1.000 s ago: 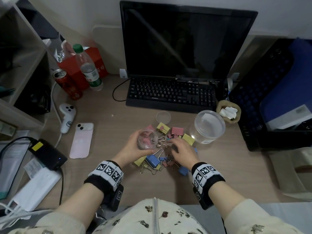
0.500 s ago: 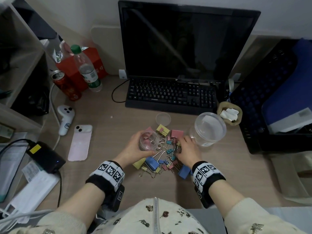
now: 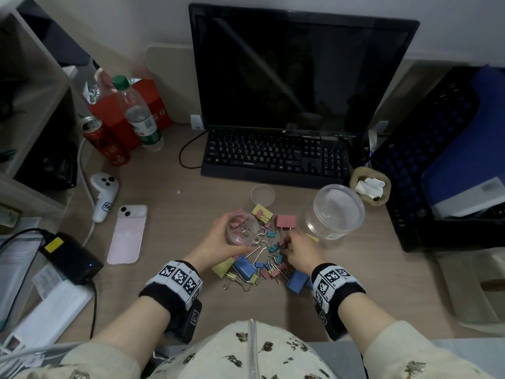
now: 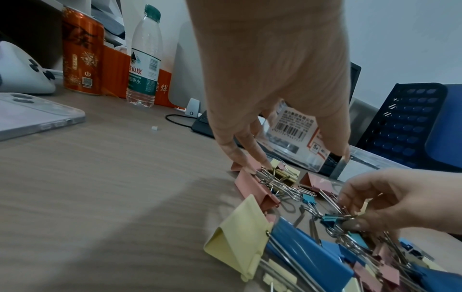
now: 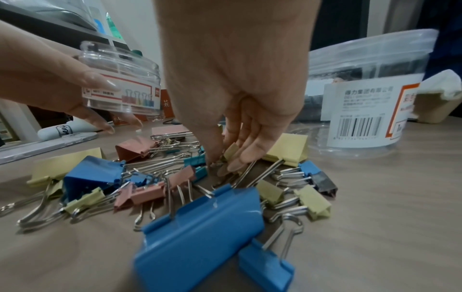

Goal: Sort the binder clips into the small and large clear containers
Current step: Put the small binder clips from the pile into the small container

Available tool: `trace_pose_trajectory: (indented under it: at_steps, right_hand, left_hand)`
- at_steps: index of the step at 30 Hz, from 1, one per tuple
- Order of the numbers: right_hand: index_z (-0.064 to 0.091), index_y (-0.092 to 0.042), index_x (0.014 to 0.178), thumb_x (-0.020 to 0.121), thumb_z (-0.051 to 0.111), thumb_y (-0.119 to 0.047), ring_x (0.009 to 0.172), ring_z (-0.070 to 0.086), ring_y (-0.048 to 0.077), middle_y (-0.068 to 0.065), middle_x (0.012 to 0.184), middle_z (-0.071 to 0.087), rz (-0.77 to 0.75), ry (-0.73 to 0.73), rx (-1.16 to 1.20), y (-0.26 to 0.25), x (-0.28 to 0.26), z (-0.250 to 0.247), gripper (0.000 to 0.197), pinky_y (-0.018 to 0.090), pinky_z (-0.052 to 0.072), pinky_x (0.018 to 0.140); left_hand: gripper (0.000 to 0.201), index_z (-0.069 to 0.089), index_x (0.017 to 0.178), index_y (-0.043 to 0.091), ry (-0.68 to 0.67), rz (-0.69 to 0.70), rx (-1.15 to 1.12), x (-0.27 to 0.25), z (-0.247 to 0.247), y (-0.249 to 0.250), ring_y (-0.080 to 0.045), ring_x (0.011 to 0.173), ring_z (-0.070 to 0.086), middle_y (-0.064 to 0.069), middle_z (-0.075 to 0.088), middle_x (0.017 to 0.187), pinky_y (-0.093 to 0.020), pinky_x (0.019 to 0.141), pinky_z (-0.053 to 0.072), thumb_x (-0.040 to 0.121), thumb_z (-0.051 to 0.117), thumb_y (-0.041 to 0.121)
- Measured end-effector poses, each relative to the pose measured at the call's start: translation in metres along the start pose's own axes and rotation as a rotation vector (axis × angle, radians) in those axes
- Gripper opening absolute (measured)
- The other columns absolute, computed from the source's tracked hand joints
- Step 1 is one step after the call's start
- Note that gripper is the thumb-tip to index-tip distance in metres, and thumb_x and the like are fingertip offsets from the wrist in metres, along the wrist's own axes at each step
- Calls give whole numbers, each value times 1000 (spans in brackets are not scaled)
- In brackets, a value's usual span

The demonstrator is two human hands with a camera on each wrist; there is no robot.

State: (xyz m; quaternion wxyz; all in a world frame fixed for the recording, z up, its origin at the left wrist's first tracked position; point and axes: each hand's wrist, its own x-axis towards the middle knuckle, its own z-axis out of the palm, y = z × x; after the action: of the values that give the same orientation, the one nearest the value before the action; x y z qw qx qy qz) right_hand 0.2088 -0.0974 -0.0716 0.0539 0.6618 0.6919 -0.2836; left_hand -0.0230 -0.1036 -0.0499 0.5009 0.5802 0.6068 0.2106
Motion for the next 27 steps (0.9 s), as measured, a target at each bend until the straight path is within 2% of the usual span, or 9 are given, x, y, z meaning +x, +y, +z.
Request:
trace_pose_trajectory:
  at_steps: [3,5,10,12,17,21,24,25,27]
  right_hand:
    - [61,-20,114,91,61,-21,99,61,21,3,113,62,-6,21,35,4,-1,-2,23,38,53,84]
    - [66,-24,115,92,59,-19,96,62,21,3,110,64,-6,24,41,7,-3,-5,24,36,54,82]
    - [68,-26,115,94,56,-19,88,63,19,3,103,69,-7,48,87,13,-8,-9,25,36,54,79]
    - [70,-24,114,95,57,-21,88,64,19,3,103,70,-6,76,107,14,-11,-11,23,35,54,80]
    - [72,-20,109,94,59,-23,88,65,18,2,102,72,4,146,137,18,-18,-14,21,33,53,82]
    - [74,-18,102,95,57,-28,79,66,19,3,89,72,55,191,109,22,-25,-18,20,34,54,73]
    - [70,-18,102,94,58,-37,71,66,16,2,83,71,55,270,171,18,-28,-22,24,34,57,67]
    - [69,-18,102,93,58,-40,71,65,14,0,84,70,35,290,211,14,-28,-25,26,32,57,67]
    - [68,-20,97,91,59,-44,68,62,6,-5,80,68,-47,296,309,0,-28,-34,27,27,54,66]
  left_hand:
    - [90,39,139,27,-3,0,-3,1,0,0,1,107,49,7,45,129,-18,95,40,65,89,31]
    - [90,39,139,26,-9,-1,-8,2,0,0,-1,108,50,7,45,129,-21,98,42,64,90,31]
    - [93,40,139,25,-28,-23,-9,7,3,-1,-4,108,51,5,46,131,-27,101,44,61,90,34]
    - [94,39,140,23,-36,-28,-15,8,5,-1,-3,107,51,4,46,132,-24,100,44,61,90,32]
    - [105,31,149,18,-55,-14,8,10,10,-3,-10,122,48,1,43,140,-29,109,39,63,90,32]
    - [104,30,149,23,-65,1,9,12,13,-5,-13,131,43,1,37,149,-38,115,36,64,90,32]
    - [97,35,142,31,-66,6,-2,14,15,-8,-12,129,45,3,41,144,-39,113,38,62,91,34]
    - [92,38,135,36,-70,14,-4,14,16,-9,-11,126,48,4,46,139,-39,111,40,61,91,35]
    - [83,42,127,36,-82,44,18,13,18,-10,-8,119,52,9,52,129,-37,108,44,60,92,35]
